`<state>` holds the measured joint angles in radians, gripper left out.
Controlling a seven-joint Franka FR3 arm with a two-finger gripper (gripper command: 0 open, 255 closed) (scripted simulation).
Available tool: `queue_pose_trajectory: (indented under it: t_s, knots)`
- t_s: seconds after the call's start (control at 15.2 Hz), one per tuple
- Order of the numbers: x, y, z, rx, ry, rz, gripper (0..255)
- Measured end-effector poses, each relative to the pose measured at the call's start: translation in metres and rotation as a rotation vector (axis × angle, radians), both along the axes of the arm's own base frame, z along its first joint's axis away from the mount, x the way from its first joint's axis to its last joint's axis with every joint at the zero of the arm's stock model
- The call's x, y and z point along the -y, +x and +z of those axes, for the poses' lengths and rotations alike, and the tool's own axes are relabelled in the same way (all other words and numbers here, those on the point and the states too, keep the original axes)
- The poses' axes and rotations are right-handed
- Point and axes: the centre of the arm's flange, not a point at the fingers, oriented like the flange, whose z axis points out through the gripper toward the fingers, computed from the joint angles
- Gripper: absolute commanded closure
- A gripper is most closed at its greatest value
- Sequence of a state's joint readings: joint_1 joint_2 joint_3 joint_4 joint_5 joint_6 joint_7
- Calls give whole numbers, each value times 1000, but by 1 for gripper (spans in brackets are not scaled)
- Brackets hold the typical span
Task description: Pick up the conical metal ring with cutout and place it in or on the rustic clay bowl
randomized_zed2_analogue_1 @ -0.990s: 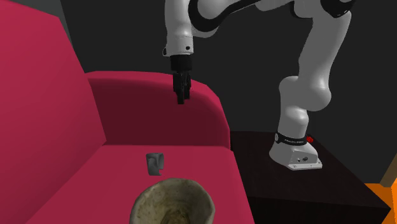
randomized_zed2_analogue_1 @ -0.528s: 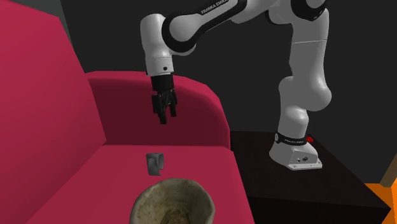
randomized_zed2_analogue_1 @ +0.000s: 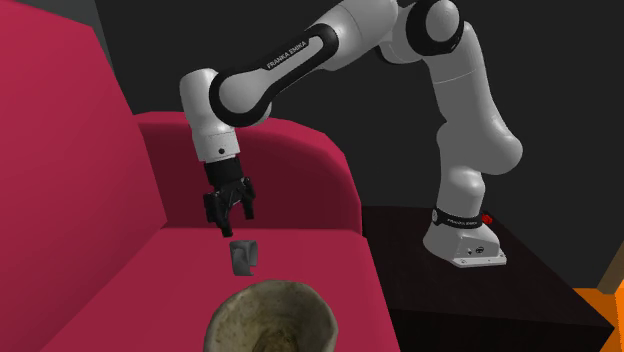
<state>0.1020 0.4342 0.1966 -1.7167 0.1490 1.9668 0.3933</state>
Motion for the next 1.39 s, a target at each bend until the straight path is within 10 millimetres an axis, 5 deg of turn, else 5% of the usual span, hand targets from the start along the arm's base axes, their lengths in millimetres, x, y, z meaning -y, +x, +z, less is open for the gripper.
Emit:
queue_pose_trajectory:
  t_s: [0.53, 0.99, 1.06, 1.39]
  knots:
    - [-9, 7, -47, -17, 1, -10, 0]
    - [-11, 6, -54, -17, 2, -10, 0]
    - [-11, 6, -54, -17, 2, -10, 255]
    - [-11, 6, -54, -16, 2, -11, 255]
